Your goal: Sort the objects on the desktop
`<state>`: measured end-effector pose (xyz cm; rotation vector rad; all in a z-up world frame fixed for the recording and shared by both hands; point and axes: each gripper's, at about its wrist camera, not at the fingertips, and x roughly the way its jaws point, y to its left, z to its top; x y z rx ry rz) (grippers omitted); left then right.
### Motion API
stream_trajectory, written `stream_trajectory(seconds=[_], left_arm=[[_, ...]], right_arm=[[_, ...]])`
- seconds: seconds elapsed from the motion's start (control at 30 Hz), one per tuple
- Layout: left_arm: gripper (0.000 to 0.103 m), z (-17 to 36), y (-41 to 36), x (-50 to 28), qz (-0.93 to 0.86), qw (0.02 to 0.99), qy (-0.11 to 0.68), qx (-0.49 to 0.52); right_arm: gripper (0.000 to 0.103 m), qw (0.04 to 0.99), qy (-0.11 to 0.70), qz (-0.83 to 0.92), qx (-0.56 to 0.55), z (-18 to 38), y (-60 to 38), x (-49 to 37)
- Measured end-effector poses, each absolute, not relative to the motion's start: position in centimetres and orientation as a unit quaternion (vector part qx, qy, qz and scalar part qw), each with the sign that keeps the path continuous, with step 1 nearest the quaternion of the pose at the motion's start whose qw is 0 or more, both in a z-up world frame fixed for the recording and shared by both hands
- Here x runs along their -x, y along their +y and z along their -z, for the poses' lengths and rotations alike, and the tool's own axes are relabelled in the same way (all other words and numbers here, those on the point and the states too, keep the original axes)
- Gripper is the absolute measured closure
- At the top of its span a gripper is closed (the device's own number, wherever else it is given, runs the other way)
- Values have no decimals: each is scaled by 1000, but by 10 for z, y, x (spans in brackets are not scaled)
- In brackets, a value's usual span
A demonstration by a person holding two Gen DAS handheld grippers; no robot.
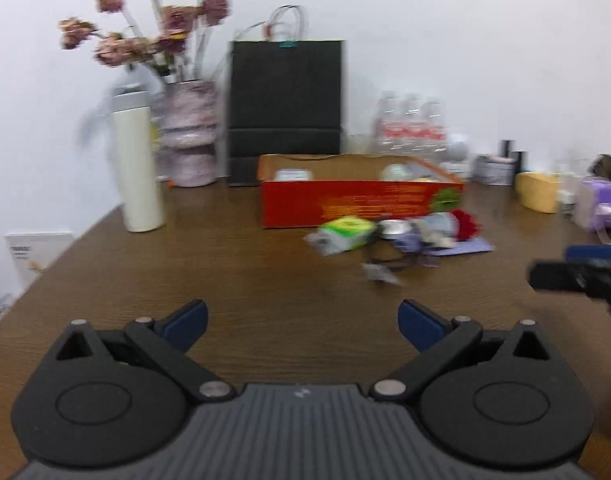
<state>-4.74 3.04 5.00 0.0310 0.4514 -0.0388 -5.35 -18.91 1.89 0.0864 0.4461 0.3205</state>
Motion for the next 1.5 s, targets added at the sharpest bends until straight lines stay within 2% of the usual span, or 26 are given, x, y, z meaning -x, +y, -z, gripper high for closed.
stream_trajectory(seconds=[0.13,0.27,0.43,0.5,0.57,0.6,0.63,0.7,0.8,1.0,1.2,1.27,1.4,1.5], left_arm=[[0,-45,49,20,-32,965,259,-1],[0,-45,68,10,-25,967,254,22],[0,-41,82,-9,-30,964,261,41],[1,-38,84,-19,-26,961,271,52],[3,-36,84,-27,-9,960,272,62],[3,-37,82,-33,-1,961,270,61],[3,-38,80,-40,5,962,267,54],[3,-40,72,-56,19,962,271,34],[7,-41,55,-87,47,962,267,26],[28,-27,27,-156,142,943,299,-28],[27,-18,24,-189,221,923,303,-88],[32,-12,21,-194,233,913,318,-102],[49,-10,19,-190,244,910,317,-108],[55,-11,17,-188,242,910,319,-108]], right_arm=[[23,943,263,-203,-19,-11,-169,22],[40,922,309,-232,-1,6,-146,-22],[45,911,338,-237,-4,15,-124,-74],[51,912,338,-232,16,19,-115,-88],[74,912,344,-225,24,22,-110,-99],[82,913,340,-225,27,23,-108,-101],[86,913,339,-223,35,23,-105,-102],[87,914,329,-227,68,24,-100,-98],[88,914,330,-227,53,20,-109,-96],[87,931,301,-209,-3,3,-154,-88],[87,932,299,-205,-17,0,-177,-80],[87,931,302,-203,-34,1,-183,-83],[87,933,293,-203,-53,1,-190,-85],[87,932,291,-209,-58,1,-190,-87]])
